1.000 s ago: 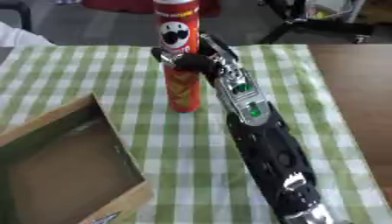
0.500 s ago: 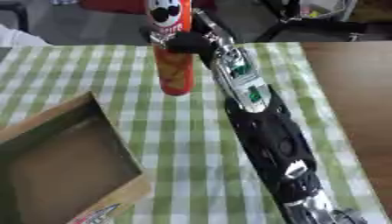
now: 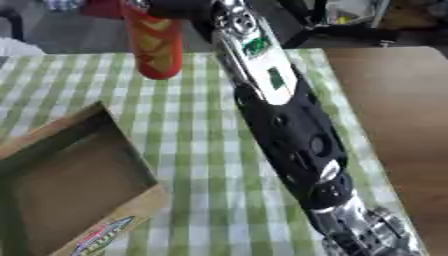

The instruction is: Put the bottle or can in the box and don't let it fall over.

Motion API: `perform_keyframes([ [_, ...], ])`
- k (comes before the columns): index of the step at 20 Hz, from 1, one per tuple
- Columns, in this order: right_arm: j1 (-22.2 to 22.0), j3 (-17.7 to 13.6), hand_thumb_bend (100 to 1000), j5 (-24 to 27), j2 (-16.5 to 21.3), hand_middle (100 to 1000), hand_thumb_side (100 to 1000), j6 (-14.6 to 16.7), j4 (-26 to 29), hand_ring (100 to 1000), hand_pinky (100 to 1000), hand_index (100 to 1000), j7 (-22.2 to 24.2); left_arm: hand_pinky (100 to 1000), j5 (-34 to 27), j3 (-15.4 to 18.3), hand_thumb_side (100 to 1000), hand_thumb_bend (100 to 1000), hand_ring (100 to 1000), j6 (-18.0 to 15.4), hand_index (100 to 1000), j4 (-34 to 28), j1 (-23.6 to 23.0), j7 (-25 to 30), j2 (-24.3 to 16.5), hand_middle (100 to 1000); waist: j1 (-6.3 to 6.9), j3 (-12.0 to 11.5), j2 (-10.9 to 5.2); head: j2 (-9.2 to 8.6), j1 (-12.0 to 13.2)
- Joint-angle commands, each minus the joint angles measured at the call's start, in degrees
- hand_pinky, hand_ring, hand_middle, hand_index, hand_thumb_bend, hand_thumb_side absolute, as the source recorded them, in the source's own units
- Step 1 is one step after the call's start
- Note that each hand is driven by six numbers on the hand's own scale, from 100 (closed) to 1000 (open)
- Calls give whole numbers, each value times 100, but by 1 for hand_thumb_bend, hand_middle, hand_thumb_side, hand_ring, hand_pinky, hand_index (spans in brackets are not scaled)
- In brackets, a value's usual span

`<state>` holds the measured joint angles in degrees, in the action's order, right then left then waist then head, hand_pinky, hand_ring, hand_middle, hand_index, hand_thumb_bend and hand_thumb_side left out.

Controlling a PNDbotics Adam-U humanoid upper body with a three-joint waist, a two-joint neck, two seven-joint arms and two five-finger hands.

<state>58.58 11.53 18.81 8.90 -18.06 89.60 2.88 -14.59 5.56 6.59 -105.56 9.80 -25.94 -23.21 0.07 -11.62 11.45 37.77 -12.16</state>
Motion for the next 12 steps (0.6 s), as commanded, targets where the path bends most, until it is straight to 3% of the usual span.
perform_keyframes([
  [1, 162, 213, 100, 97, -230, 667, 100, -145, 212, 535, 910, 429, -33, 863, 34, 66, 688, 506, 870, -2, 772, -44, -2, -33, -195, 751, 15, -8, -167, 92, 36],
  [12, -327, 706, 100, 33, -996, 667, 100, -391, 370, 533, 907, 428, 92, 862, 50, 54, 687, 509, 869, 2, 772, -25, -43, -36, -233, 751, -53, -77, -268, 228, -24],
])
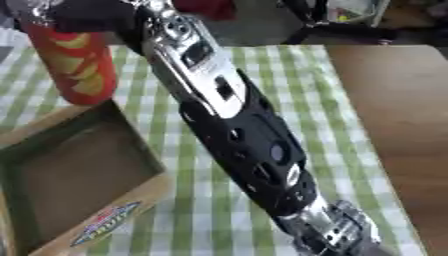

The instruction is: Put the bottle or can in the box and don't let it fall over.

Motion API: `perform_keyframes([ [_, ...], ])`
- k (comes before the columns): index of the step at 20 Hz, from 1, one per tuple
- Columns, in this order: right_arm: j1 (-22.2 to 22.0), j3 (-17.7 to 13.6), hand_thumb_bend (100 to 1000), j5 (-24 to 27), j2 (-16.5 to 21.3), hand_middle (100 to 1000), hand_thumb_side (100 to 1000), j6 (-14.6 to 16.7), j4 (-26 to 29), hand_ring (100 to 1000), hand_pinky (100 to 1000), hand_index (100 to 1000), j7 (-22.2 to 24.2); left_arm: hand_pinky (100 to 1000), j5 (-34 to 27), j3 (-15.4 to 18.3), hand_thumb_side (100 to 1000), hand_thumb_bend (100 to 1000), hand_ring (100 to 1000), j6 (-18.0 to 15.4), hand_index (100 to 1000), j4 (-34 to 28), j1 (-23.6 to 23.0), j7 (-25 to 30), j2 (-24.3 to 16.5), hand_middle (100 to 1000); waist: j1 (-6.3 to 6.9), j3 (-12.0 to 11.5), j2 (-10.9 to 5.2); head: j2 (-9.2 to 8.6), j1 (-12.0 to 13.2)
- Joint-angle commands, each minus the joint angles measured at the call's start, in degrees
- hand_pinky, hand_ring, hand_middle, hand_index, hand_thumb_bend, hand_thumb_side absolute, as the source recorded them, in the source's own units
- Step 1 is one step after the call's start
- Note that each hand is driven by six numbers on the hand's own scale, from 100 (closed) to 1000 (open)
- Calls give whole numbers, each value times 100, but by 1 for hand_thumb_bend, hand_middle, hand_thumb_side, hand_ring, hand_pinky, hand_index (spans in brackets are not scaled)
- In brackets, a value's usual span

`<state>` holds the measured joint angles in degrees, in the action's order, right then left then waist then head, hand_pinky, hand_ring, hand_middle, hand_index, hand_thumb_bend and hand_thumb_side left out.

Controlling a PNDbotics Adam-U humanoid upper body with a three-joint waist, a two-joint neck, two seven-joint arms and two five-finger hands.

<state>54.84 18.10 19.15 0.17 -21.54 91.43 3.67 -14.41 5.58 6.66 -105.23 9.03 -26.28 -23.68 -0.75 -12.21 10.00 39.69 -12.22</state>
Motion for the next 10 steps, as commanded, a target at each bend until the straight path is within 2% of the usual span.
perform_keyframes([
  [1, 11, 75, 100, -19, -155, 667, 100, -57, 194, 533, 907, 428, 25, 862, 32, 50, 687, 509, 869, -5, 772, -58, 37, 2, -187, 751, 26, -24, -125, 40, -25],
  [7, -161, 155, 100, -146, -231, 668, 100, 12, 115, 536, 907, 430, 137, 862, 35, 62, 687, 510, 869, -8, 772, -58, 45, -6, -176, 750, 8, -84, -65, -39, -86],
  [10, -261, 177, 100, -137, -275, 669, 100, 106, 37, 537, 903, 431, 198, 862, 25, 71, 688, 510, 869, -11, 772, -65, 71, -17, -151, 750, 21, -136, 24, -110, -132],
])
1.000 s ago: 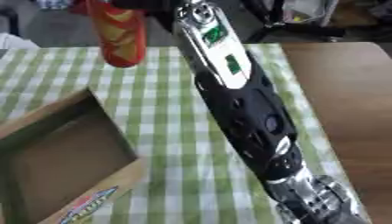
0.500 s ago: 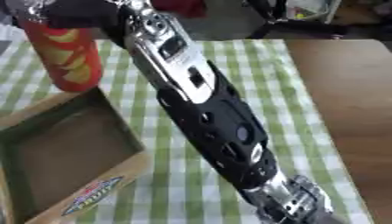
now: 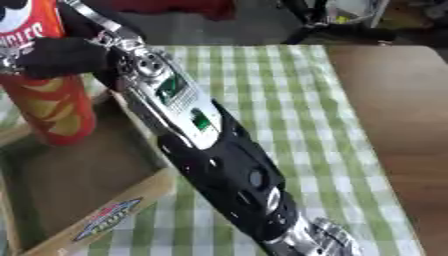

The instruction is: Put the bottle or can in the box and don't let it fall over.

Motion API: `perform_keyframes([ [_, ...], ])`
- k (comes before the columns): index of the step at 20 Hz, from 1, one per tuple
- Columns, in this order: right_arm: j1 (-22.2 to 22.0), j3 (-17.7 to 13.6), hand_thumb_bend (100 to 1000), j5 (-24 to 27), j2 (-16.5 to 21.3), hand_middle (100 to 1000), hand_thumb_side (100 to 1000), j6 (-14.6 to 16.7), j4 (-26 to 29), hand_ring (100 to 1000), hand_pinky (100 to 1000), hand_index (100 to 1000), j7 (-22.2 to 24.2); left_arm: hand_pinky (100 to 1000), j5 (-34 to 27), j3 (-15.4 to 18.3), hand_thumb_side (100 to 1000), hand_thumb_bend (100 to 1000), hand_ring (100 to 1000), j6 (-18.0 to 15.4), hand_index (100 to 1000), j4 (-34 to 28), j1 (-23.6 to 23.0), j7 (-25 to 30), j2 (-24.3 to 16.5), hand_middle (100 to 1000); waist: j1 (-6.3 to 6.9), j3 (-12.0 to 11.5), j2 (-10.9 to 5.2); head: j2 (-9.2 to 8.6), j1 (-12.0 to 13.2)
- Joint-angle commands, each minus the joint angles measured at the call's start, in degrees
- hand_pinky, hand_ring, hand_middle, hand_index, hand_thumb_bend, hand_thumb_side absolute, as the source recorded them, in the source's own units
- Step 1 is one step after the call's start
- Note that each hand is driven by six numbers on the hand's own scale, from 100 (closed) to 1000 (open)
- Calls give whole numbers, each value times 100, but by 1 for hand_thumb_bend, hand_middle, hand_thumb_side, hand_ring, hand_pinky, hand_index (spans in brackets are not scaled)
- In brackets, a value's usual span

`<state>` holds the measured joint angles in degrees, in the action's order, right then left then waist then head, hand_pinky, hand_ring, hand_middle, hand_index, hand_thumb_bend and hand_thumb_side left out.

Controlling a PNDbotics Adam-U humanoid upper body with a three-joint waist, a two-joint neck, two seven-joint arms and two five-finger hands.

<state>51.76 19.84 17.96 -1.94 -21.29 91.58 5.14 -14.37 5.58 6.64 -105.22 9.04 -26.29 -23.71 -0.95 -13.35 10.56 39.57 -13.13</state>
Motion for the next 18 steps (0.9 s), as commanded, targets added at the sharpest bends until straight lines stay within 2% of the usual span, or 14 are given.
perform_keyframes([
  [1, 15, 14, 100, -12, -73, 669, 100, 124, -8, 537, 903, 432, 78, 862, 19, 75, 688, 510, 869, -11, 772, -66, 78, -19, -140, 750, 46, -40, -1, -121, -51],
  [10, -263, 83, 100, -213, -134, 667, 100, 404, -509, 539, 896, 436, 344, 863, -16, 207, 688, 511, 869, -45, 771, -57, 119, -146, -42, 750, 49, -189, 267, -311, -140],
  [18, -467, 158, 100, -433, -190, 674, 100, 776, -1183, 568, 900, 444, 634, 863, 0, 368, 684, 515, 868, -96, 771, -106, 129, -350, -47, 749, 20, -256, 342, -384, -214],
])
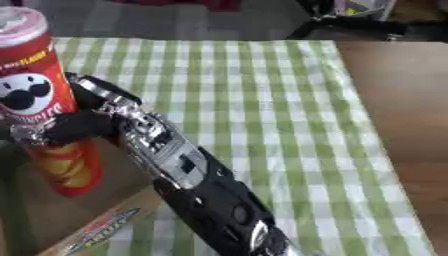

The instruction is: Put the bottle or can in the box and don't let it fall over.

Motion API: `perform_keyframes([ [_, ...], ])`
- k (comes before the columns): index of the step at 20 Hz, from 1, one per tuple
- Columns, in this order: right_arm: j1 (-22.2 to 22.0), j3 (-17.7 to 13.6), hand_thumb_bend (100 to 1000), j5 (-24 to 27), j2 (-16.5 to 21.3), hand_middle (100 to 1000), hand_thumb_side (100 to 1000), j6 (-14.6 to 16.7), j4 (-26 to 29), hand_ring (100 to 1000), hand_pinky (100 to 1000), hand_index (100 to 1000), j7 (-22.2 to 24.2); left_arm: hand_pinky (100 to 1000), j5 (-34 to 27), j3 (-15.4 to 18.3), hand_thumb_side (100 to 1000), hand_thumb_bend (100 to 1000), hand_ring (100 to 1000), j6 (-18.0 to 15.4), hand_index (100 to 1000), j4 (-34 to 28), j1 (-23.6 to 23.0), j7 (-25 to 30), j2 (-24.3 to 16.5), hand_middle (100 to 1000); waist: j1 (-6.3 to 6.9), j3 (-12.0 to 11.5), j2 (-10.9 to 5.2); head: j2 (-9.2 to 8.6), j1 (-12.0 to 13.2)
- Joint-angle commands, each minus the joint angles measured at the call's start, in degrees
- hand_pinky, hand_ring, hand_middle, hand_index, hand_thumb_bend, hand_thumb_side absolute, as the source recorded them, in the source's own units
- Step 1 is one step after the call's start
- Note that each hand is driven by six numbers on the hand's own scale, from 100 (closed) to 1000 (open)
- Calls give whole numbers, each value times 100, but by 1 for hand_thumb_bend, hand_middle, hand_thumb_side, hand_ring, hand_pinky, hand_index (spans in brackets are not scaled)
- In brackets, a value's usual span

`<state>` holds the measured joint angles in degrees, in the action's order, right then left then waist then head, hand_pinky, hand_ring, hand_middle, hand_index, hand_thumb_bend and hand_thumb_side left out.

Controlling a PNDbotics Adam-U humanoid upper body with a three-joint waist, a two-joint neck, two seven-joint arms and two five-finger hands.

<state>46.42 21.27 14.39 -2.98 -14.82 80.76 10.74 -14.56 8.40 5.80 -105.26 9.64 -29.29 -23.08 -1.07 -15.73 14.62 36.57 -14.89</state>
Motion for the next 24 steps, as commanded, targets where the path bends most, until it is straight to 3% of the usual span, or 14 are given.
perform_keyframes([
  [1, 55, 16, 100, -125, -90, 680, 100, 181, -193, 572, 902, 456, 111, 863, 22, 89, 684, 516, 868, -11, 771, -106, 69, -56, -110, 749, 30, -19, -65, -88, -46],
  [5, 38, 2, 251, -343, -104, 744, 100, 359, -463, 670, 929, 544, 292, 863, 29, 87, 684, 516, 868, -6, 771, -113, 69, -55, -116, 749, 30, -6, -67, -93, -51],
  [8, 34, 4, 452, -591, -94, 862, 100, 395, -590, 829, 972, 695, 457, 863, 32, 82, 683, 516, 868, -2, 771, -113, 72, -50, -120, 748, 33, 10, -70, -84, -50],
  [12, 48, -32, 599, -962, -81, 971, 105, 459, -605, 972, 1000, 836, 665, 863, 35, 82, 683, 517, 868, 1, 771, -109, 71, -44, -126, 748, 40, 34, -81, -70, -44],
  [14, 53, -63, 610, -1145, -69, 980, 120, 512, -553, 981, 1000, 850, 743, 863, 38, 79, 683, 517, 868, 3, 771, -107, 67, -39, -131, 748, 44, 43, -84, -73, -40],
  [15, 61, -79, 639, -1229, -63, 998, 187, 538, -520, 986, 1000, 873, 772, 863, 39, 79, 683, 518, 868, 5, 772, -104, 64, -38, -131, 748, 45, 48, -88, -72, -41],
  [21, 96, -160, 713, -1582, -6, 1000, 355, 584, -311, 1000, 1000, 932, 916, 863, 38, 73, 682, 519, 868, 8, 772, -97, 57, -25, -134, 748, 46, 80, -105, -59, -37],
  [24, 107, -209, 716, -1700, 25, 1000, 382, 571, -190, 1000, 1000, 950, 989, 864, 40, 72, 681, 520, 867, 12, 773, -93, 47, -20, -136, 748, 48, 95, -112, -52, -31],
])
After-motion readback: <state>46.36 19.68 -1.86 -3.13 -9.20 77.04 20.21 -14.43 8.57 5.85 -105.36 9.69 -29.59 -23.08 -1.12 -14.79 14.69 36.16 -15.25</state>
